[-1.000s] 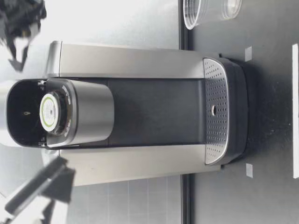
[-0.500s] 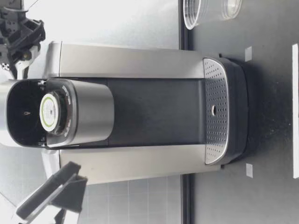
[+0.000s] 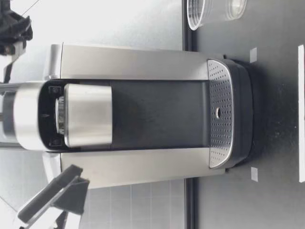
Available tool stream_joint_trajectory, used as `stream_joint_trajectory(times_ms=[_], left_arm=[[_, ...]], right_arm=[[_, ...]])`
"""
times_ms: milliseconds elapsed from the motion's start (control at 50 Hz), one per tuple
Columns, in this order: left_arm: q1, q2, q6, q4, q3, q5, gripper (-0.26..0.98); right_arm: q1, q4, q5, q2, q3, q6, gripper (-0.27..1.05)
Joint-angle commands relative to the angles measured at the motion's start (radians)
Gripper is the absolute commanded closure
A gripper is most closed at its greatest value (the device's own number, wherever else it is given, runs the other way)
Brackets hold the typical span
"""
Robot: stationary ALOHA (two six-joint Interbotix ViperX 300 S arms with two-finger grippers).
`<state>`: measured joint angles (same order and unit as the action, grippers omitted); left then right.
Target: Place the coffee capsule inside the capsule container, then place the cup onto the center of the cup tray, then push the 'Hot Water' and 'Travel Mug' buttons.
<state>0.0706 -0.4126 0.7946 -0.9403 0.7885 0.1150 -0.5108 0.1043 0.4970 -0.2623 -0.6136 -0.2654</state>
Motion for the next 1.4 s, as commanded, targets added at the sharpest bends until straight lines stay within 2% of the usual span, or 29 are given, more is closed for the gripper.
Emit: stream_joint_trajectory(times_ms=[0,780,1100,1380], left_arm=[[-0.003,-0.017,0.002,0.0,-0.012,-0.005,0.03],[-0.003,-0.005,0.002,0.003,-0.011,-0.005,0.03],[-0.003,0.0,0.003,0.006,-0.009,-0.005,0.03],[-0.003,0.003,0.003,0.012,-0.005,-0.008,0.03]], right_arm=[[0.023,0.0,0.008,-0.037,-0.005,-0.002,0.77],[0.12,0.0,0.0,-0.035,-0.104,-0.055,0.77],[0.127,0.0,-0.009,-0.038,-0.141,-0.084,0.77],[0.127,-0.018,-0.028,-0.146,-0.179,-0.123,0.77]])
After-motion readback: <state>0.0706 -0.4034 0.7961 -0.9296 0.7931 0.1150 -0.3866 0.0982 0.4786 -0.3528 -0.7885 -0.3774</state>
